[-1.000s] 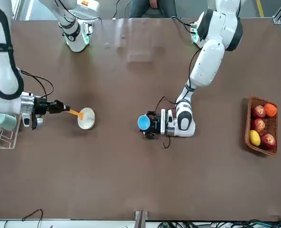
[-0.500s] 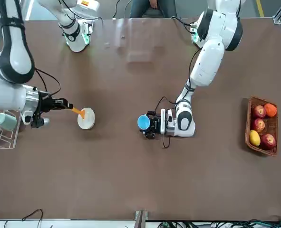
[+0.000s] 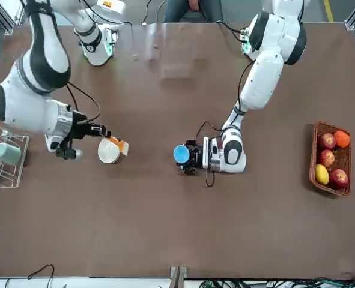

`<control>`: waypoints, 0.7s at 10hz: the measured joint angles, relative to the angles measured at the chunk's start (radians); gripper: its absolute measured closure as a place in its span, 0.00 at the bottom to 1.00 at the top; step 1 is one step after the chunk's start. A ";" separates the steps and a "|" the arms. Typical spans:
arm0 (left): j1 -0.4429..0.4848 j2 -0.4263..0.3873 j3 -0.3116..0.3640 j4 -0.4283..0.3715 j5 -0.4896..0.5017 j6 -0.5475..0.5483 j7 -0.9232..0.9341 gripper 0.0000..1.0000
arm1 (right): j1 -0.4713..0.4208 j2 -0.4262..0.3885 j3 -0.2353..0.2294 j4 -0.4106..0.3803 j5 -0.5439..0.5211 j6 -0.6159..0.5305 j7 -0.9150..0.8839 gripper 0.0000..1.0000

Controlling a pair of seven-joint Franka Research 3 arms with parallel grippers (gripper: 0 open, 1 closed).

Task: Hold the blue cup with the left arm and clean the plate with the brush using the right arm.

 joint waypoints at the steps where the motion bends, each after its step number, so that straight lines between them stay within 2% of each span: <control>1: 0.000 0.000 0.000 0.000 0.000 0.000 0.001 0.29 | 0.045 0.001 0.000 0.000 0.000 0.047 0.063 0.95; 4: 0.000 0.000 0.000 0.000 0.000 0.000 0.001 0.29 | 0.167 0.002 0.000 0.000 -0.004 0.156 0.214 0.95; 7: 0.000 0.000 0.000 0.000 0.000 0.001 0.002 0.29 | 0.298 0.034 0.000 -0.001 -0.063 0.259 0.374 0.95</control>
